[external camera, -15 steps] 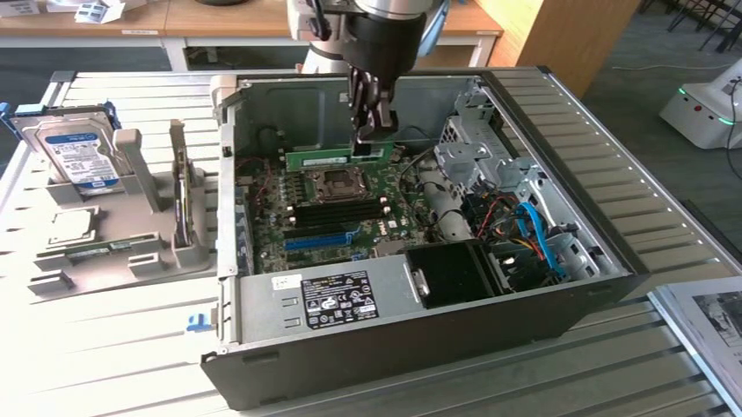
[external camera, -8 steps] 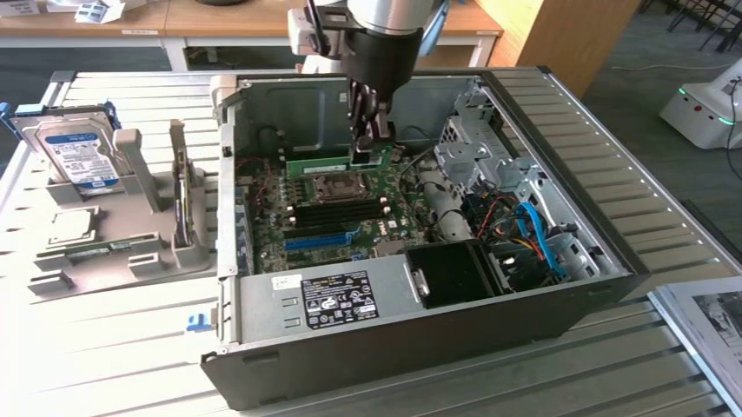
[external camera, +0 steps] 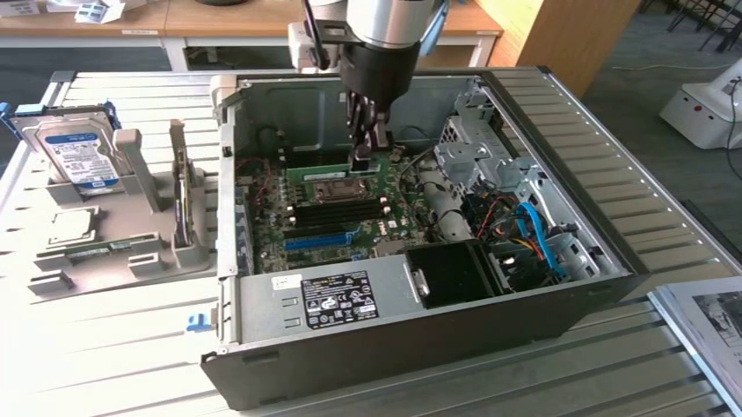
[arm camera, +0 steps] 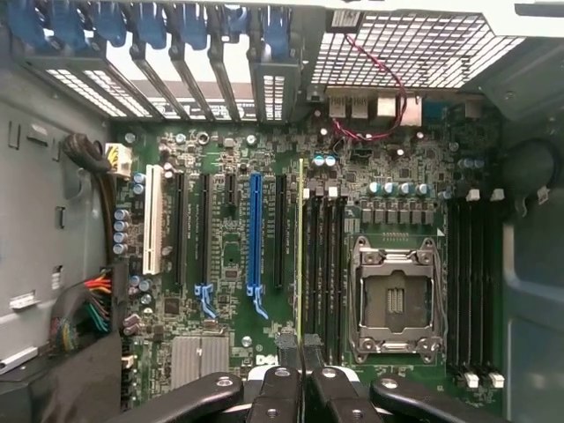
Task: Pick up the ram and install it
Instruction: 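Insert the ram into the slot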
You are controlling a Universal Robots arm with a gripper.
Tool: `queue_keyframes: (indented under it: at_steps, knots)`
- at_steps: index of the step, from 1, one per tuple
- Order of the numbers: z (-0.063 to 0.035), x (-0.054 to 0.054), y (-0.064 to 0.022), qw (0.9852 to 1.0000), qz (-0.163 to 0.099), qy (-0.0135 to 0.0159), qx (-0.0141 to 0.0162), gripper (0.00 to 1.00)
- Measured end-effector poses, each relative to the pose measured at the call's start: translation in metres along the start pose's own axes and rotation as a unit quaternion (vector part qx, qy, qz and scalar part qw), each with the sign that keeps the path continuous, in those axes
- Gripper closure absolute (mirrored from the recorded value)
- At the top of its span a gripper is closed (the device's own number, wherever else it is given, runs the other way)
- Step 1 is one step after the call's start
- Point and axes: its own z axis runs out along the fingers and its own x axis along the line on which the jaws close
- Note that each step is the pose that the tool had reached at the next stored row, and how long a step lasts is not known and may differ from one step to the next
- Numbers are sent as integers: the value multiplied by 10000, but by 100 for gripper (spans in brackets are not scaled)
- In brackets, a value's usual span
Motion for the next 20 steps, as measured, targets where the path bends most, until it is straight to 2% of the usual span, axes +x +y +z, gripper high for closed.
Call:
queue_keyframes:
  at_steps: [13, 20]
  knots:
    - [197, 4, -10, 10000, 0, 0, 0, 88]
    - [204, 4, -14, 10000, 1, 1, 0, 88]
